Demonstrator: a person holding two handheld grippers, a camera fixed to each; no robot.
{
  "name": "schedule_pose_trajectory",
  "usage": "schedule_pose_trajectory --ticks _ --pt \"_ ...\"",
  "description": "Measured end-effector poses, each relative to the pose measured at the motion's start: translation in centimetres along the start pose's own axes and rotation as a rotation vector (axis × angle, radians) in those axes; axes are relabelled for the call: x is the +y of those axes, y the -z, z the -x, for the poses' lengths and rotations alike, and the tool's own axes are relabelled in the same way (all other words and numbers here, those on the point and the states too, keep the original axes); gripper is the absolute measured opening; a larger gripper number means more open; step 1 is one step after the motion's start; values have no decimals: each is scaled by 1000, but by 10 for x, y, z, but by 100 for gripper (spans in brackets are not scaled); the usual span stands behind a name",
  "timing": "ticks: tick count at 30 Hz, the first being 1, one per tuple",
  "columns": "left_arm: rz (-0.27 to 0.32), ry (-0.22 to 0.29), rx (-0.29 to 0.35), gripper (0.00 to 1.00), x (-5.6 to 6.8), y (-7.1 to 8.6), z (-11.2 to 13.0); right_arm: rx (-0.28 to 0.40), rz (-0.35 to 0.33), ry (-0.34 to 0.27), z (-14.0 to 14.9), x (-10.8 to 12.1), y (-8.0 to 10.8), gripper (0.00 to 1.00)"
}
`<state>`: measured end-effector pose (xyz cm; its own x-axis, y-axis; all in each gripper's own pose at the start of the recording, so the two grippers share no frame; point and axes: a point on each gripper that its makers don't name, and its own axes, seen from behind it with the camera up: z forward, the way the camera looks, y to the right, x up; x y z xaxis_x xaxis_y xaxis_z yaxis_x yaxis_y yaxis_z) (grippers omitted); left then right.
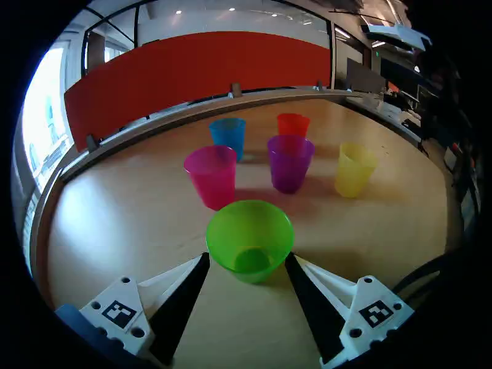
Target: Pour water
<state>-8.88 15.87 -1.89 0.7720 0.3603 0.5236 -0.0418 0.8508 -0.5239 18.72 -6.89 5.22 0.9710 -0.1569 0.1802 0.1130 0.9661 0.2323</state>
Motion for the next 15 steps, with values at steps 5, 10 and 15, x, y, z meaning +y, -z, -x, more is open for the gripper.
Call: schedule_pose_trajectory --ticks 5,10,15 --pt "1 3 0 91 -1 -6 0 -6 -1 2 4 0 -4 100" --pt "1 9 10 91 -2 -10 -1 -10 -4 1 6 1 -7 100" --pt "1 8 13 91 -2 -15 -1 -14 -8 3 7 0 -10 100"
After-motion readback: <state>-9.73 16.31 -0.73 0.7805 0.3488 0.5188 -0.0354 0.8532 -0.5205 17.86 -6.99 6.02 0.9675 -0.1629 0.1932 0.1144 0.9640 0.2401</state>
